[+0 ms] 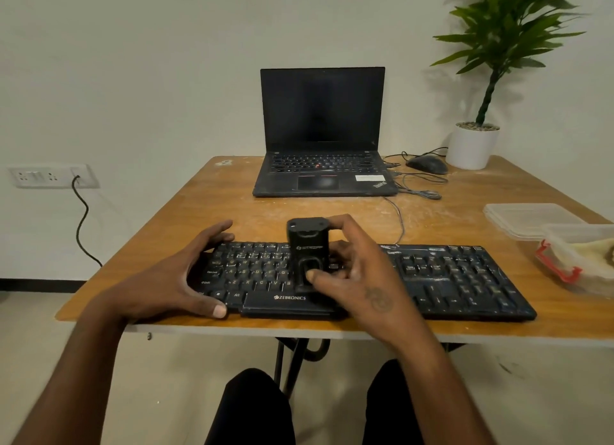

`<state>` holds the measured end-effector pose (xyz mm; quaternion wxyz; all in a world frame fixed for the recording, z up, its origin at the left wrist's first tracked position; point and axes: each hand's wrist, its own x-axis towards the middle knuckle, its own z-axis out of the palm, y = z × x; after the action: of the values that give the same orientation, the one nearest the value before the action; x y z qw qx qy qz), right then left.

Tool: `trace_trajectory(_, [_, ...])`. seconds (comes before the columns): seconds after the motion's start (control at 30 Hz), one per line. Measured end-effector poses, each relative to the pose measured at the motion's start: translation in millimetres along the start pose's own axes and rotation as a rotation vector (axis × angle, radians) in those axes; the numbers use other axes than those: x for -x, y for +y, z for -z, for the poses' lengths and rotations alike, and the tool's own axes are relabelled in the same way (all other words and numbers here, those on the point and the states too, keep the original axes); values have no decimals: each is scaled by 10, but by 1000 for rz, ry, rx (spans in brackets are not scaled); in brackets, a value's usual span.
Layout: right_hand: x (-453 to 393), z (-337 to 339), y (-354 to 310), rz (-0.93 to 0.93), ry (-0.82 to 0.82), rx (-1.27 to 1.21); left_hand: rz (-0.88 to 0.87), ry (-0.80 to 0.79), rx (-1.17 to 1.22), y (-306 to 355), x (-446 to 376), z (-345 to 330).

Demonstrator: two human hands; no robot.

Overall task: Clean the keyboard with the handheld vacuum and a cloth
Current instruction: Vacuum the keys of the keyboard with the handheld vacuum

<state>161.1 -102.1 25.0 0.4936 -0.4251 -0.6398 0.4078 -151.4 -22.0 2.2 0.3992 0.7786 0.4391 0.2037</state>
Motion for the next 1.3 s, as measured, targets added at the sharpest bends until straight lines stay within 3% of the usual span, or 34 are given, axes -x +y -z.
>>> trace_trajectory(0.23, [104, 389, -33, -15, 43, 18, 3, 9, -6, -26, -13, -2])
trace_trajectory(0.6, [-202, -447, -46, 67, -109, 138, 9, 4, 6, -22, -14, 6])
trace_trajectory(0.97, [40, 226, -80, -17, 28, 77, -3, 7, -16, -57, -26, 13])
trace_trajectory(1.3, [-308, -570, -40, 68, -132, 114, 4, 3, -16, -20, -25, 4])
